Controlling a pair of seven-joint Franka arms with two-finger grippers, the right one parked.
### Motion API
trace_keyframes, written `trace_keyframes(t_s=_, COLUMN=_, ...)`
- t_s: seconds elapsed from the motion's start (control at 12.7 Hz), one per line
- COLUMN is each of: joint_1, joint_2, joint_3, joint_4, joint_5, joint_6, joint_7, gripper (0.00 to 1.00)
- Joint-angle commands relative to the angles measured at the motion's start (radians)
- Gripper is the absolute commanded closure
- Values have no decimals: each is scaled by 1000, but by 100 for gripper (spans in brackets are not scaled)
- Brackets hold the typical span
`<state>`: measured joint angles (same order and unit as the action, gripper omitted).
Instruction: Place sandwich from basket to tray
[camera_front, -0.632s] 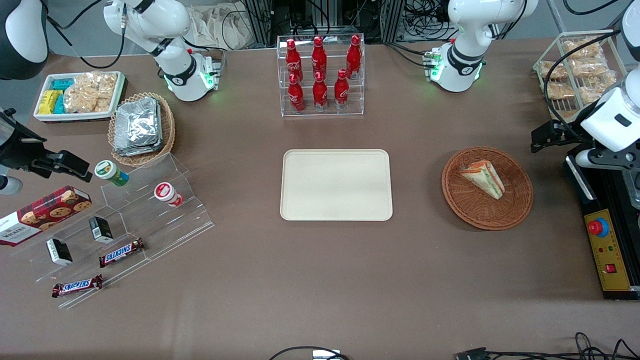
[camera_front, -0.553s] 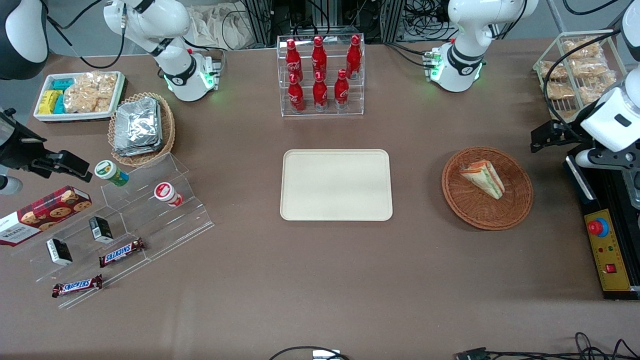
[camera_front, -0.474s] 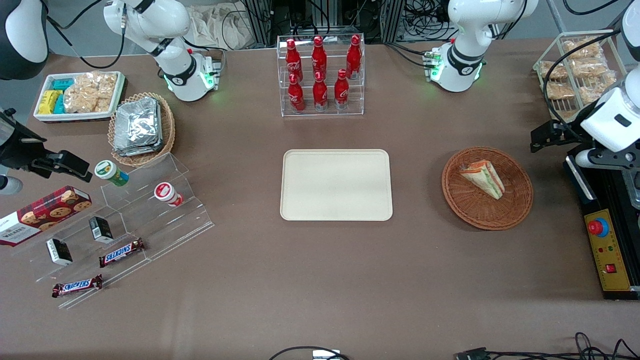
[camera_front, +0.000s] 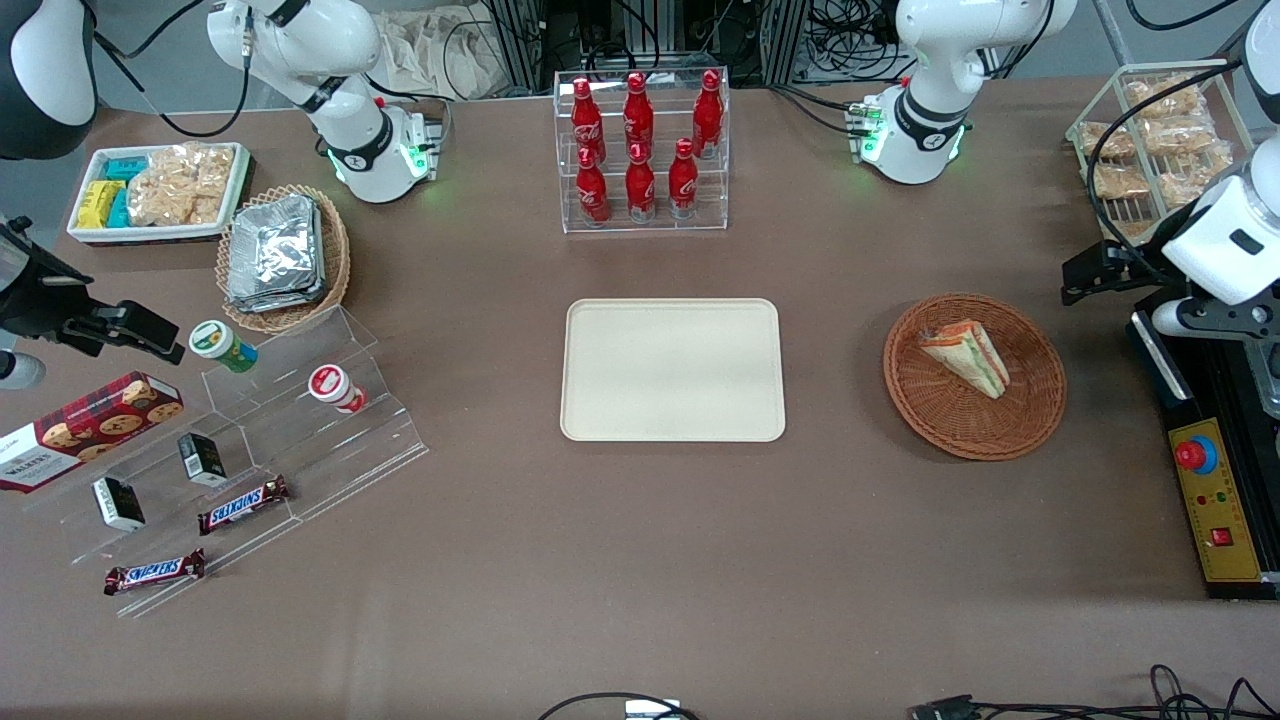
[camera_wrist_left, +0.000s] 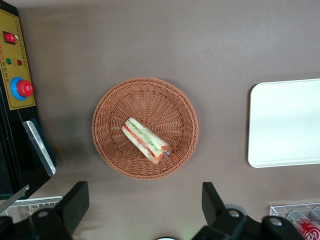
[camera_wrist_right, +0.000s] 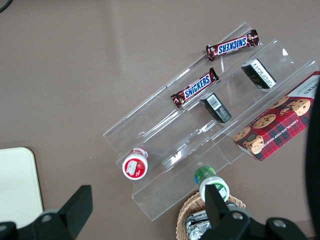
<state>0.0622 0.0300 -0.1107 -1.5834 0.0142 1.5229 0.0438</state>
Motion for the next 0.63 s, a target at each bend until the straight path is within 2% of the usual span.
trace_keyframes(t_s=0.0, joint_1=-9, joint_2=-12, joint_3=9, joint_4=-45, joint_5=32, joint_6=5, joint_7=-13, gripper=0)
trace_keyframes(t_s=0.16, joint_1=1, joint_2=-50, joint_3=14, joint_4=-143, joint_5=30, joint_6=60, joint_7=-30, gripper=0)
trace_keyframes(t_s=0.55, joint_1=16, joint_2=-172, joint_3=13, joint_4=-505, joint_5=32, joint_6=349, joint_7=-221, gripper=0)
